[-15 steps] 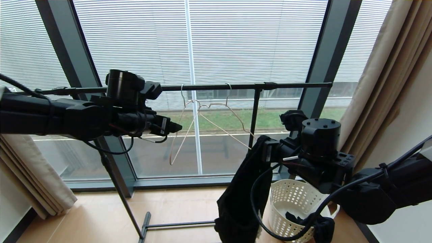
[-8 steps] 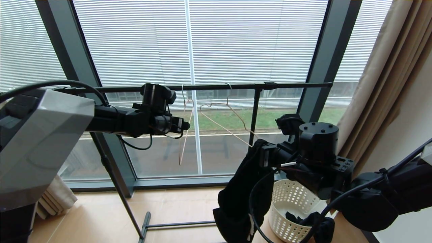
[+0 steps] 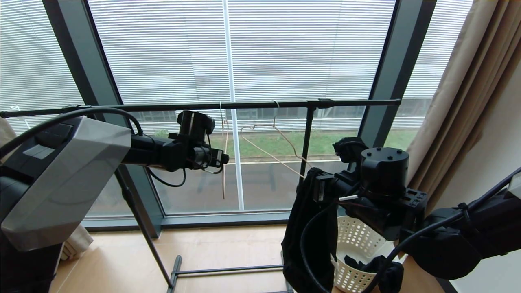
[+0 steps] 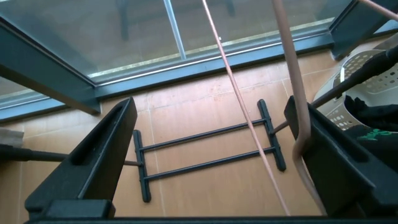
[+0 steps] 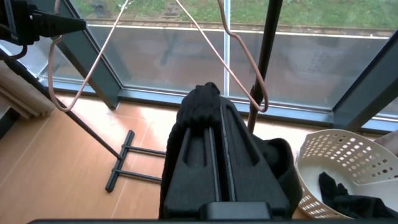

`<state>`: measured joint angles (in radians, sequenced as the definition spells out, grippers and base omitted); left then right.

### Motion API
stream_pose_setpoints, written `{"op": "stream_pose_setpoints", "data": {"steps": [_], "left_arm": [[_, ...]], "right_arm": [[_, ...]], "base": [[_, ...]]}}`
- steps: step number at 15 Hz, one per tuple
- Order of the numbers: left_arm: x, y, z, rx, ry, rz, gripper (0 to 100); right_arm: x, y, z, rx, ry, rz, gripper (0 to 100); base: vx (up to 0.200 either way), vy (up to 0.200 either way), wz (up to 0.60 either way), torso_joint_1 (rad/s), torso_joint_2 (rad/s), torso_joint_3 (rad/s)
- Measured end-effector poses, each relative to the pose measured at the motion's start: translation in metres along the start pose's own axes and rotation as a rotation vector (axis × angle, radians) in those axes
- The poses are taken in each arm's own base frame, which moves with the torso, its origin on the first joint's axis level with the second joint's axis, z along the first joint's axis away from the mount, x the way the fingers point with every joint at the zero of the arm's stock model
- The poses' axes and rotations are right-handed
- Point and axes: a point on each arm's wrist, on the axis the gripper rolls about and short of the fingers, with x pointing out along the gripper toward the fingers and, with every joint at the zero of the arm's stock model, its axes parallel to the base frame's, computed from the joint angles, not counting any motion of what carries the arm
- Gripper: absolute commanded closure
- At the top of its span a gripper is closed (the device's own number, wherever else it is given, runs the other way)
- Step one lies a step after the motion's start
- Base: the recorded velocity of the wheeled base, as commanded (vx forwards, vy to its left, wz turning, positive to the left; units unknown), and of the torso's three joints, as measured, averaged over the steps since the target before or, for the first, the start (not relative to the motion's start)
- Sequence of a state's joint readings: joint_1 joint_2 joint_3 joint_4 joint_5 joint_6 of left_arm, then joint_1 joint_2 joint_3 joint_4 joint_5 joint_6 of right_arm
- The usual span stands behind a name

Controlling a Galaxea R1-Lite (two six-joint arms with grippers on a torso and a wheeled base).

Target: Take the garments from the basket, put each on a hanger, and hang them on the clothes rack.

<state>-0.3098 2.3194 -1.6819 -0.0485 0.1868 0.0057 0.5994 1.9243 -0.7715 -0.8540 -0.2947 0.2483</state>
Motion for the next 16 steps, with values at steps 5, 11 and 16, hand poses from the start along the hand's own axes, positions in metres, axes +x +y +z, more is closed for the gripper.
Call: {"op": "stream_pose_setpoints", "data": {"steps": [5,11,16], "left_arm": [[0.000,0.001,0.000,-0.011,0.001,0.038,0],[0.004,-0.008,0.003,-0.003,-0.018,0.020,0],[0.010,-0.016,0.000,0.007,-0.012,0.009,100]], "right_arm": [[0.001,0.000,-0.001,-0.001,0.003,0.000,100],[0.002,0.000,-0.003,-0.003,0.009,-0.002,100],[0.002,0.000,-0.003,-0.002,0.010,-0.003,100]], "base": [[0.000,0.000,0.00,0.000,0.00,0.000],[0.000,0.000,0.00,0.000,0.00,0.000],[0.000,0.000,0.00,0.000,0.00,0.000]]}}
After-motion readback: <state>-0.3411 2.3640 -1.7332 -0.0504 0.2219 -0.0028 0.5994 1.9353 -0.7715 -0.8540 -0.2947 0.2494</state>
